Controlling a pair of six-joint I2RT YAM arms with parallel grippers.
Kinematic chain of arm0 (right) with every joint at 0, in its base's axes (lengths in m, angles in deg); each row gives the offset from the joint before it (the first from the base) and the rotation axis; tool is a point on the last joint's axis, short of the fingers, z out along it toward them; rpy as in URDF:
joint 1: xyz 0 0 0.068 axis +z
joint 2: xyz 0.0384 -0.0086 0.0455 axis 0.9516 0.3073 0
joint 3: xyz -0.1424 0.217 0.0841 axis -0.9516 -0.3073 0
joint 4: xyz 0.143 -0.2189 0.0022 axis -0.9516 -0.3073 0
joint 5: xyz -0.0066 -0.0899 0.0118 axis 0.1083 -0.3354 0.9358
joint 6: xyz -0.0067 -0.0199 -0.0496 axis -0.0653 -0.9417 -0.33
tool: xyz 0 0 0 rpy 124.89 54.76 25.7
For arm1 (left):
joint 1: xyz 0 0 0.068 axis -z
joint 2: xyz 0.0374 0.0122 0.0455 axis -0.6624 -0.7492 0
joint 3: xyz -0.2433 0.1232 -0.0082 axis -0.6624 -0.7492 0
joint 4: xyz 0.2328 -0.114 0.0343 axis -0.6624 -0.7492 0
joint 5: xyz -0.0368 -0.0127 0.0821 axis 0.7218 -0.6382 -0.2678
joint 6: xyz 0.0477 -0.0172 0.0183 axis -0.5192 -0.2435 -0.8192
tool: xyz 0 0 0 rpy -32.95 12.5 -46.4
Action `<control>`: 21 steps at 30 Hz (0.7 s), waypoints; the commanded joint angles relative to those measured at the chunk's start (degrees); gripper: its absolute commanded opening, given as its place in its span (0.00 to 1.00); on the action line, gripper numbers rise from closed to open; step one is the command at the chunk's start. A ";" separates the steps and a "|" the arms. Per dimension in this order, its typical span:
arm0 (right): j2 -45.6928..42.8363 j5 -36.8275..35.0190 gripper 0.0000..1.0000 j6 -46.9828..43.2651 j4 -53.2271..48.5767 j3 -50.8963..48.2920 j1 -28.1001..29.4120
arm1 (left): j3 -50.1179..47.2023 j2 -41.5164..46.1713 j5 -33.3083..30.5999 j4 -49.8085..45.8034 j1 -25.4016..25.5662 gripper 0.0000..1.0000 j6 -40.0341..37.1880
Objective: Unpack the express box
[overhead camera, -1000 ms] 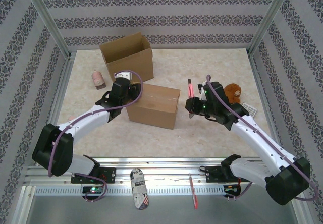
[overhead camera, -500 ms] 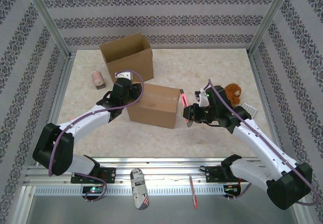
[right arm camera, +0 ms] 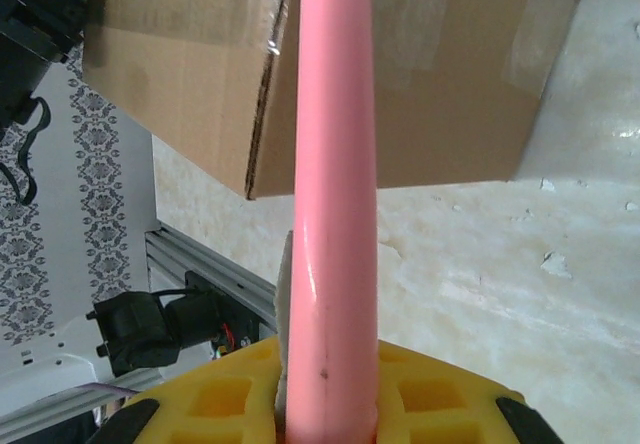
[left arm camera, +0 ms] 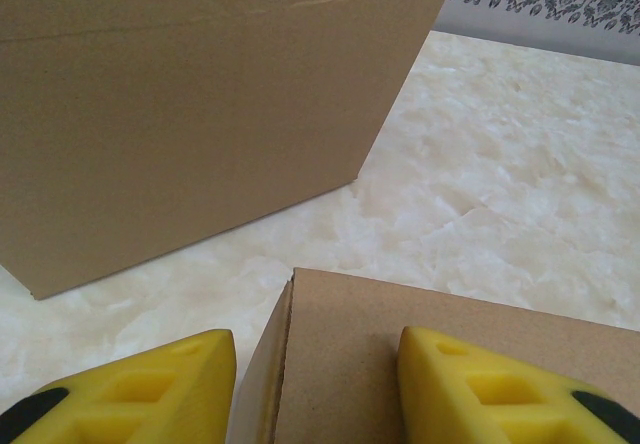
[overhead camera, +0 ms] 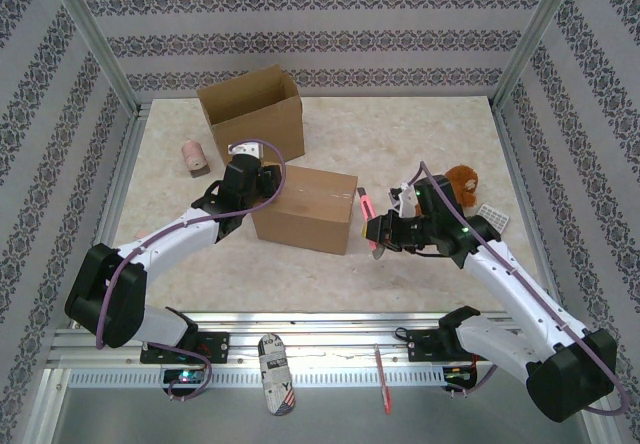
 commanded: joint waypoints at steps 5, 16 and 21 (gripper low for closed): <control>-1.67 2.19 0.00 1.47 2.26 -1.40 -0.42 | -5.67 -5.94 0.12 -22.20 0.70 0.46 -1.03; -2.63 1.57 0.00 2.03 2.29 -2.01 -0.33 | -5.77 -5.94 0.10 -22.07 0.70 0.46 -1.05; -2.77 1.92 0.00 2.50 3.06 -2.43 -0.18 | -5.77 -6.03 0.05 -22.10 0.69 0.46 -1.08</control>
